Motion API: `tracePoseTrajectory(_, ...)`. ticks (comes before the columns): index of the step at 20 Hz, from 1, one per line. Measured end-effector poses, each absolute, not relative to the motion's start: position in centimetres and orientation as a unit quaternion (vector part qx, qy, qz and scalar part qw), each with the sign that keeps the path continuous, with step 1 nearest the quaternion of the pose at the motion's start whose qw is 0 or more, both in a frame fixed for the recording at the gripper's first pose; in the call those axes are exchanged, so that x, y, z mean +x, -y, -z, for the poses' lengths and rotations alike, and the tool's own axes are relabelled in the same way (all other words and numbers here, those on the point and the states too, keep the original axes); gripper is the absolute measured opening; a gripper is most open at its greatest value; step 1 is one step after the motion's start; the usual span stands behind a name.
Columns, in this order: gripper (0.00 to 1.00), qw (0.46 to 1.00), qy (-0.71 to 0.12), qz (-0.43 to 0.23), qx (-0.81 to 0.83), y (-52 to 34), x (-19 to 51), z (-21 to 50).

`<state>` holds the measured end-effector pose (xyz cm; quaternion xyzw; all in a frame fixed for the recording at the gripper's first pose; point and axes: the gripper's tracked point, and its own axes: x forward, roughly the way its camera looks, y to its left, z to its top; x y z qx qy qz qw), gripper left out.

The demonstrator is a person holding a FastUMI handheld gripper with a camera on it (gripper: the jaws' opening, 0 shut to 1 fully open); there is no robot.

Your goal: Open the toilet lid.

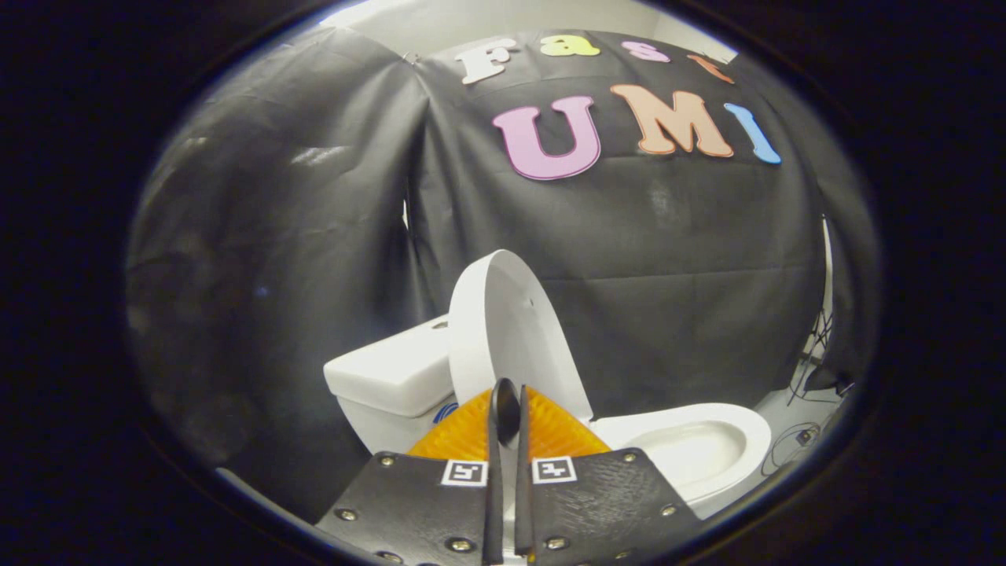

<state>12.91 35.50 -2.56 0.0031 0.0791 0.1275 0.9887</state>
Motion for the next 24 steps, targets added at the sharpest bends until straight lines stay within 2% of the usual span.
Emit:
tracePoseTrajectory(3,0.10,0.987,-0.087,-0.136,0.005,-35.7,12.8,2.8)
tracePoseTrajectory(6,0.20,0.984,-0.093,-0.146,0.040,-35.8,12.4,2.7)
tracePoseTrajectory(16,0.34,0.983,-0.070,-0.164,0.050,-35.1,10.8,-0.3)
tracePoseTrajectory(18,0.49,0.983,-0.070,-0.163,0.053,-34.3,10.6,-0.6)
tracePoseTrajectory(19,0.49,0.982,-0.071,-0.163,0.058,-34.0,10.7,-0.6)
tracePoseTrajectory(24,0.76,0.982,-0.076,-0.161,0.066,-32.1,10.8,-1.3)
